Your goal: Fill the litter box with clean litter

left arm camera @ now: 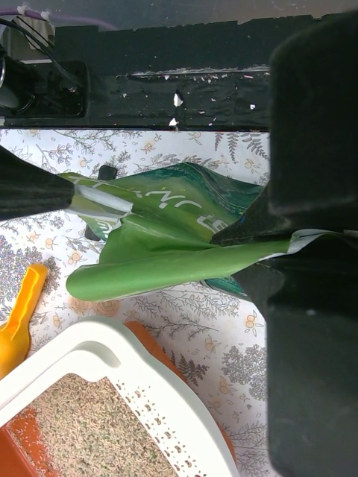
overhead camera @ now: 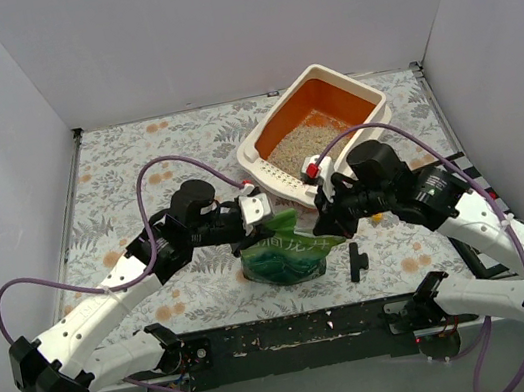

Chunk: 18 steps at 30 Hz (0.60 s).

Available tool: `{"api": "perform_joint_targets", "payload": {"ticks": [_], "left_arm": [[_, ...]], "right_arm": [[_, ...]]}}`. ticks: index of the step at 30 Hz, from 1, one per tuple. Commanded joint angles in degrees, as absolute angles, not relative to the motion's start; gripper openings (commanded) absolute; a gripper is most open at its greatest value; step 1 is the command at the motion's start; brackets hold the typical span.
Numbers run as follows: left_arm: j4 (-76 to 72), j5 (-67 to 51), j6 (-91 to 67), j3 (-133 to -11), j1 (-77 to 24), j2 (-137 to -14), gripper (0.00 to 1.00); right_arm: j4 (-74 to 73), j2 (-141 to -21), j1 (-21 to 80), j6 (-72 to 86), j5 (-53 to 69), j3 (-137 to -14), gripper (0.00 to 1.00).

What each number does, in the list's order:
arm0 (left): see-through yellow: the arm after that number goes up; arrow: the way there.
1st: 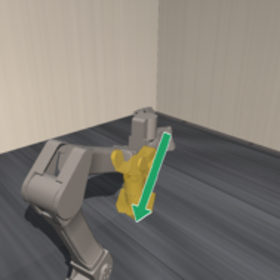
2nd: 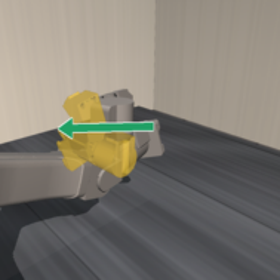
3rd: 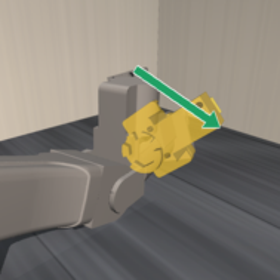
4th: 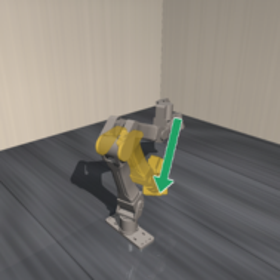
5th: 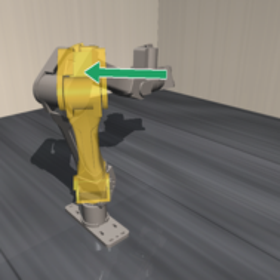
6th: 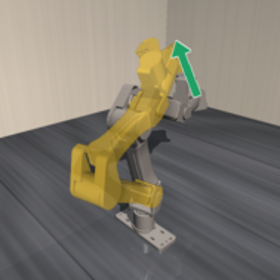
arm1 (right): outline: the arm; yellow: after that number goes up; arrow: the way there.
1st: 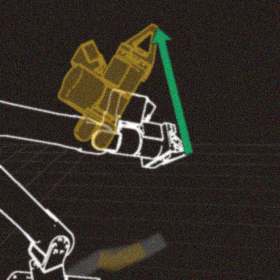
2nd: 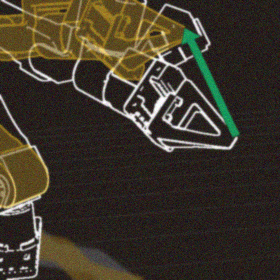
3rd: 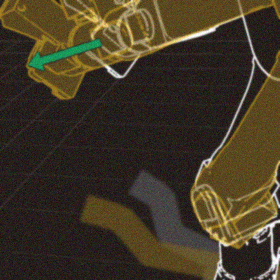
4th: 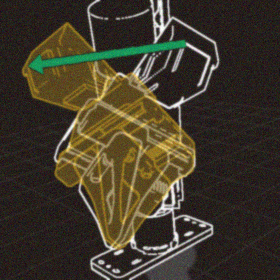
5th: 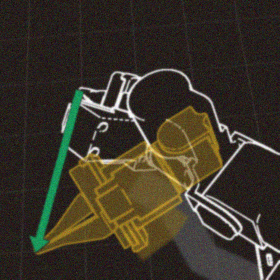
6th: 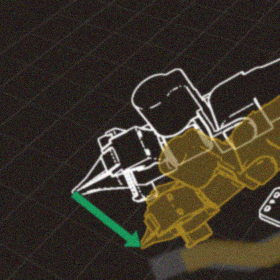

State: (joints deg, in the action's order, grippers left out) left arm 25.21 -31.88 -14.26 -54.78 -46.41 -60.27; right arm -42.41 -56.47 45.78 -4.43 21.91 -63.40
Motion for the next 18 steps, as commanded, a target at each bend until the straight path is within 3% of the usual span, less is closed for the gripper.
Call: {"api": "perform_joint_targets", "payload": {"ticks": [1,8,18], "left_arm": [[22.4,-33.0,-14.9,-55.3,-46.4,-58.8,0.0],[22.4,-34.5,-15.6,-54.7,-46.5,-58.1,0.0],[21.5,-32.8,-16.5,-52.9,-46.4,-57.7,0.0]], "right_arm": [[-37.4,-57.0,46.0,-3.7,19.9,-62.9,0.01],[-35.5,-58.8,46.1,-4.0,17.6,-62.0,0.01],[-37.5,-60.3,46.0,-7.4,24.4,-60.6,0.01]]}}
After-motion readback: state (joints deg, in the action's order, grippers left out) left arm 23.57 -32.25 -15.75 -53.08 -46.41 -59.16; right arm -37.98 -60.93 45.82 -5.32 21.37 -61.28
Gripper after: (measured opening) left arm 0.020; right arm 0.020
